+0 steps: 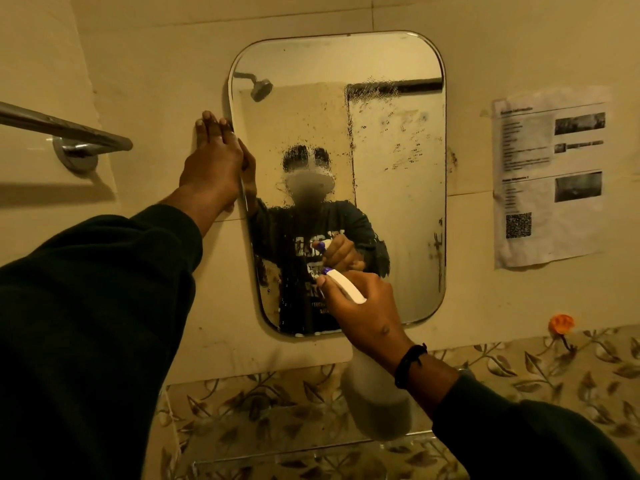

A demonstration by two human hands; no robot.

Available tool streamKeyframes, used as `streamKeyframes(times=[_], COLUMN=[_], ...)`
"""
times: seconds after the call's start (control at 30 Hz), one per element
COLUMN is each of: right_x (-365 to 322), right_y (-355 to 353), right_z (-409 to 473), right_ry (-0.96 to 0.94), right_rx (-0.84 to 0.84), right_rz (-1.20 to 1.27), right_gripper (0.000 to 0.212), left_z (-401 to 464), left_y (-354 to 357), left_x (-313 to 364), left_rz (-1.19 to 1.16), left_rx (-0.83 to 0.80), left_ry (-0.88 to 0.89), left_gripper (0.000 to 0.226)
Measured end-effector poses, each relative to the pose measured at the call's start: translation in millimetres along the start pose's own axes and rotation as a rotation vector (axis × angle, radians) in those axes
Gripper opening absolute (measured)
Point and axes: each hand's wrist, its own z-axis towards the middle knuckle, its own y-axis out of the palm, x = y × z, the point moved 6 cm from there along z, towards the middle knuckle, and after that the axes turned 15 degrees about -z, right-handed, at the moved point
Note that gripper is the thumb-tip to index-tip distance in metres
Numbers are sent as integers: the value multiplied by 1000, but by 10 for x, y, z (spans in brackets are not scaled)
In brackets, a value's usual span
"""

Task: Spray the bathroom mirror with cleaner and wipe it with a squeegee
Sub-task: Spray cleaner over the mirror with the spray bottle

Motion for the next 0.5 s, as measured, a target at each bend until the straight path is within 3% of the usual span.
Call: streamKeyframes(times=[0.23,0.5], right_x=[90,109], right_y=[-86,-297], right_z=[-32,-62], right_ry=[66,81], right_rx=[38,85], right_rz=[-66,30], right_gripper=[29,23], left_z=[-10,-8], left_y=[-9,-7], left_x=[0,-1], left_rz=[-14,-28], left_rx=[7,12], left_ry=[-2,3], left_gripper=[134,131])
